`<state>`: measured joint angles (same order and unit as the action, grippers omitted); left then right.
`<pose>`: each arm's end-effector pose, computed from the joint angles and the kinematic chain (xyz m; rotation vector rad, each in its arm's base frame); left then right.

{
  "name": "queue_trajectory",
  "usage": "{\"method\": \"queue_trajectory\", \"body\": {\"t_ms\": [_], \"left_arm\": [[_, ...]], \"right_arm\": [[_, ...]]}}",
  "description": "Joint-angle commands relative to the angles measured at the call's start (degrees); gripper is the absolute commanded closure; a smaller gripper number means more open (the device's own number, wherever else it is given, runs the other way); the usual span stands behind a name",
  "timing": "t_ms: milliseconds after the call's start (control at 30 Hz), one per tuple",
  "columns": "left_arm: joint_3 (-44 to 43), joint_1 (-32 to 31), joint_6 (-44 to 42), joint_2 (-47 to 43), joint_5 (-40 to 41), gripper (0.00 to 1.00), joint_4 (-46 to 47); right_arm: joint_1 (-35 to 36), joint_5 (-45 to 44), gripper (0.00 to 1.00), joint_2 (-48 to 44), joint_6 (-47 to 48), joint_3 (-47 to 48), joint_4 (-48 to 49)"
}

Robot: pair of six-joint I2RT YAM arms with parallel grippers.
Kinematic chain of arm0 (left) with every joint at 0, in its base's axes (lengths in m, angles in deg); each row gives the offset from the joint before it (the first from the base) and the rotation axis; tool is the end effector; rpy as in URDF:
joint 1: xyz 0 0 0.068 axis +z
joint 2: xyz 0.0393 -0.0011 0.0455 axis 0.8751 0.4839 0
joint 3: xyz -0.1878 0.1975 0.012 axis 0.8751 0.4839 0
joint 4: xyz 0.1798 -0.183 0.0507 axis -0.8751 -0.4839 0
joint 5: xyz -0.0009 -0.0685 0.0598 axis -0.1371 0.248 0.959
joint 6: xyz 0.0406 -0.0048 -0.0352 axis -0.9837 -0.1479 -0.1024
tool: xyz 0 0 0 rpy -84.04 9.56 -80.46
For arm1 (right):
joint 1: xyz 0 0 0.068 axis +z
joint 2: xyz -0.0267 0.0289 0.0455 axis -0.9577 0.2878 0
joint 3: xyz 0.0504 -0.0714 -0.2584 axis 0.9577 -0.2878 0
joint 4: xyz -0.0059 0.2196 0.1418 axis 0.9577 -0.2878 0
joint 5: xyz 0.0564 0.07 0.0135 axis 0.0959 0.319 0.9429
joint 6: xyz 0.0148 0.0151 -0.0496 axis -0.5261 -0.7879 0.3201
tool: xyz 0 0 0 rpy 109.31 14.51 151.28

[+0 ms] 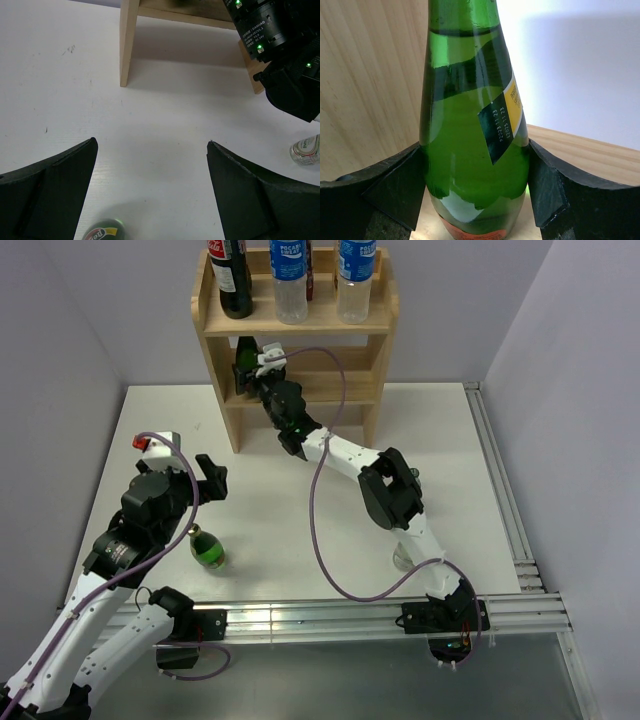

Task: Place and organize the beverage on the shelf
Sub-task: Place the drink on the shelf.

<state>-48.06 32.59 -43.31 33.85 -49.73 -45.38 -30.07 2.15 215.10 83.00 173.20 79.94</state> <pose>0.1277 -0.0561 0.3528 -0.1270 1.8201 -0.3160 0.4180 0.3810 0.2947 -0.2925 1.2353 0.4585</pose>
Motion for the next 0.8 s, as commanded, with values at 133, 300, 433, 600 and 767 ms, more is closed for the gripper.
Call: {"method": "queue_trajectory", "body": {"t_ms": [133,300,433,600,767], "left_arm": [[-0.03,0.34,-1.28,-0.76,-1.16,0.03,2.84],[0.06,0.26,-1.28,-0.94,-1.07,0.03,2.84],[0.06,0.26,-1.28,-0.85,-1.25,0.03,2.84],[0.06,0.26,-1.28,-1.03,-1.16,0.03,2.84],[0.06,0.26,-1.37,-0.94,-1.16,0.03,2.84]], "right_arm": [[0.66,-0.66,0.81,5.50,-0.64,3.12,-9.18],[0.13,-0.04,0.81,6.65,-0.63,5.58,-10.32],[-0.31,-0.48,0.81,7.17,-0.20,6.64,-11.20],[-0.57,-1.18,0.80,7.08,0.42,6.47,-11.03],[-0.92,-2.41,0.78,7.00,1.12,6.21,-10.94]]}}
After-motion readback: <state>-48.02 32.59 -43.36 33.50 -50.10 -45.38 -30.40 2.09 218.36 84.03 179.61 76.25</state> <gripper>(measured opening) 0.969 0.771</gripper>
